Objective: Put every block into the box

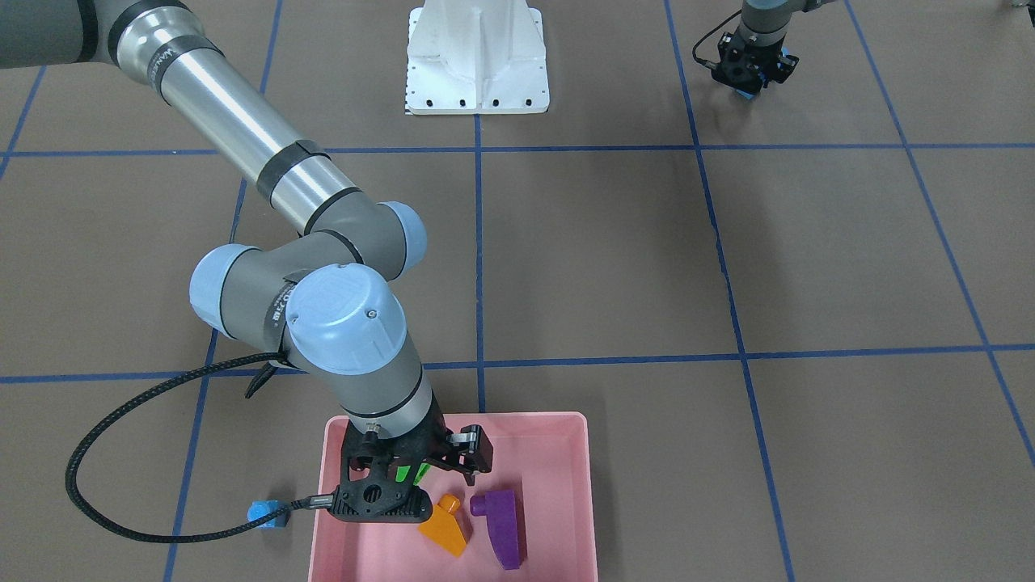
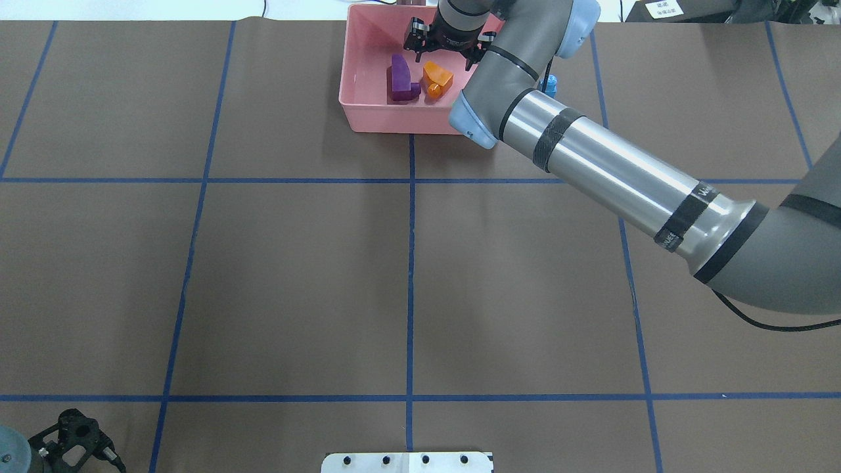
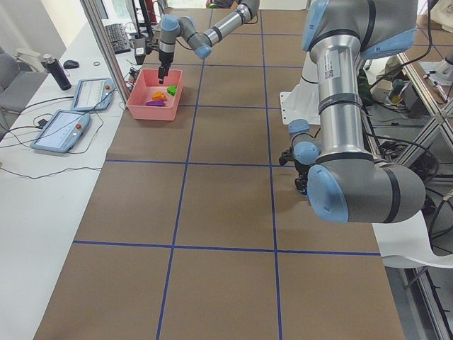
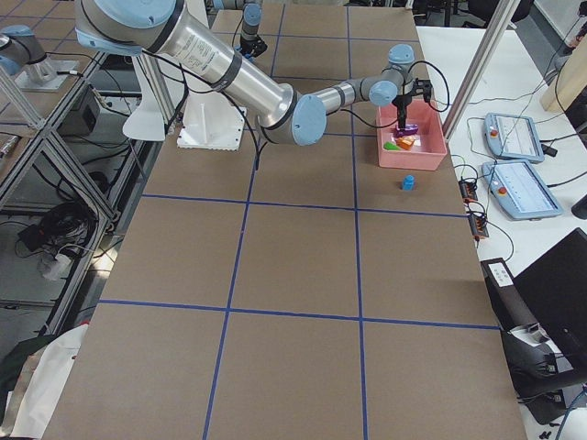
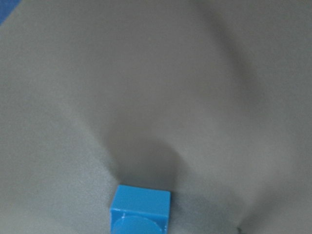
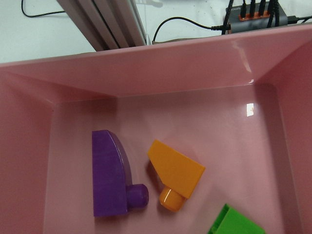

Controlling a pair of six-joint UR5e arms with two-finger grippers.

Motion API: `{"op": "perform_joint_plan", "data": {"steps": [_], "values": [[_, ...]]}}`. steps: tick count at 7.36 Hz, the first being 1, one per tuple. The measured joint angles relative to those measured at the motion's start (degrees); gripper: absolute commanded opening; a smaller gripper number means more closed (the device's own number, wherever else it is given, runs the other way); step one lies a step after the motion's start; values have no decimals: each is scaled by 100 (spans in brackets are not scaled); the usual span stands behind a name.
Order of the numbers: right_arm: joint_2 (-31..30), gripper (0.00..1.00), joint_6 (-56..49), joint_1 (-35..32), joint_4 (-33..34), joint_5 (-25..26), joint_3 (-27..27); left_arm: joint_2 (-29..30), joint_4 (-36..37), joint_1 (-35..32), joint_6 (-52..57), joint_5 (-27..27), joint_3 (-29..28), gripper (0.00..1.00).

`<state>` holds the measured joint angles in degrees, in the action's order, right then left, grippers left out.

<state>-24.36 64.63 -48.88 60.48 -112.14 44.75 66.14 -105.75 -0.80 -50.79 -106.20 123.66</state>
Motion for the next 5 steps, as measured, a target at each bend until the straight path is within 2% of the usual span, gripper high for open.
{"op": "perform_joint_plan", "data": {"steps": [3, 4, 5], "values": [[-43, 100, -18, -95, 0, -62, 105, -52, -15, -299, 7, -7, 260, 0], [-212, 100, -50, -301, 15, -292, 362, -21, -10, -598, 12, -81, 490, 0], [-656, 100, -95, -600, 33, -677, 855, 217, 18, -1087, 119, -231, 679, 0]]}}
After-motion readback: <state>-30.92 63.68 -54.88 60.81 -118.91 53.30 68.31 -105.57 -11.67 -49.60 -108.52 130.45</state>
